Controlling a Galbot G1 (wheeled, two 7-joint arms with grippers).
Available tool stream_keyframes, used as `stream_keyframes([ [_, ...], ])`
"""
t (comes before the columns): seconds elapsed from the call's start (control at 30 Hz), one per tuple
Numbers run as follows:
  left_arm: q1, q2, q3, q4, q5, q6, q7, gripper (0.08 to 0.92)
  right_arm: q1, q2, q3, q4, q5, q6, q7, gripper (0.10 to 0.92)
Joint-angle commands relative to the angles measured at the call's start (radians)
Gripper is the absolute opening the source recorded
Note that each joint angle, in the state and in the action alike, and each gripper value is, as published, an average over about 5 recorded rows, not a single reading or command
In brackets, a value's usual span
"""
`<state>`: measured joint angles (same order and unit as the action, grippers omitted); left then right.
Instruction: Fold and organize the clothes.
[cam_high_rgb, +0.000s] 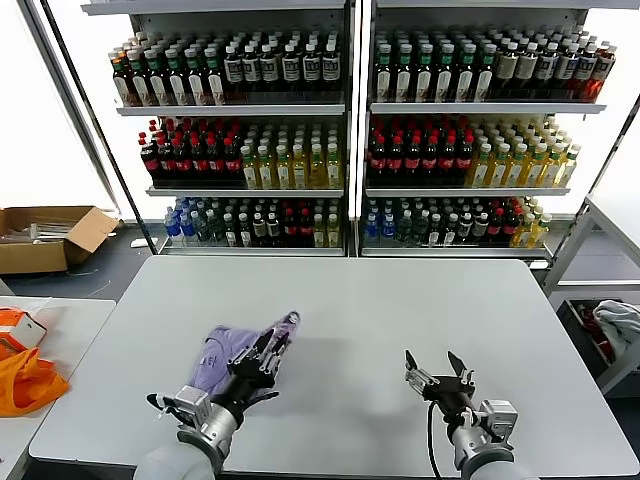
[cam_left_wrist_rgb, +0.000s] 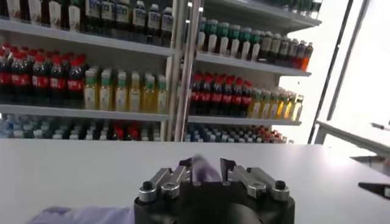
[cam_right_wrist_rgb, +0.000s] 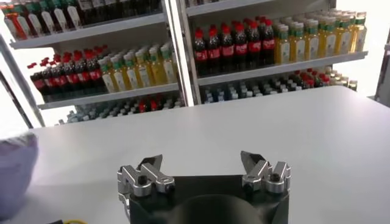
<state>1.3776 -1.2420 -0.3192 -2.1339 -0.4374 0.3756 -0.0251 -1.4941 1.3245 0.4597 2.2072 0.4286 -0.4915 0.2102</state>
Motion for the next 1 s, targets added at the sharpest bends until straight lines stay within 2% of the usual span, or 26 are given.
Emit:
stream_keyframes([
  [0.03,-0.037,-0.032,0.023,-0.045,-0.297,0.017,-0.131,0.387,0.025,0.010,-0.022,-0.013,0.024,-0.018,0.025,0.823],
  [0.13,-0.036,-0.023,-0.013,-0.048,-0.284,0.028,-0.154,0.474,0.046,0.008,-0.034,-0.013,0.081,-0.032,0.041,0.823],
  [0.4,-0.009,0.015,-0.127,-0.053,-0.224,0.068,-0.206,0.708,0.162,-0.032,-0.142,-0.035,0.400,-0.089,0.141,0.823],
  [0.53,0.008,0.019,-0.165,-0.055,-0.193,0.071,-0.214,0.799,0.219,-0.046,-0.221,-0.065,0.506,-0.091,0.186,0.823],
  [0.67,0.027,0.020,-0.194,-0.057,-0.167,0.068,-0.213,0.821,0.261,-0.042,-0.296,-0.113,0.530,-0.090,0.219,0.823],
  [1.0,0.075,0.057,-0.262,-0.058,-0.112,0.054,-0.191,0.823,0.331,-0.003,-0.451,-0.240,0.463,-0.090,0.291,0.823],
])
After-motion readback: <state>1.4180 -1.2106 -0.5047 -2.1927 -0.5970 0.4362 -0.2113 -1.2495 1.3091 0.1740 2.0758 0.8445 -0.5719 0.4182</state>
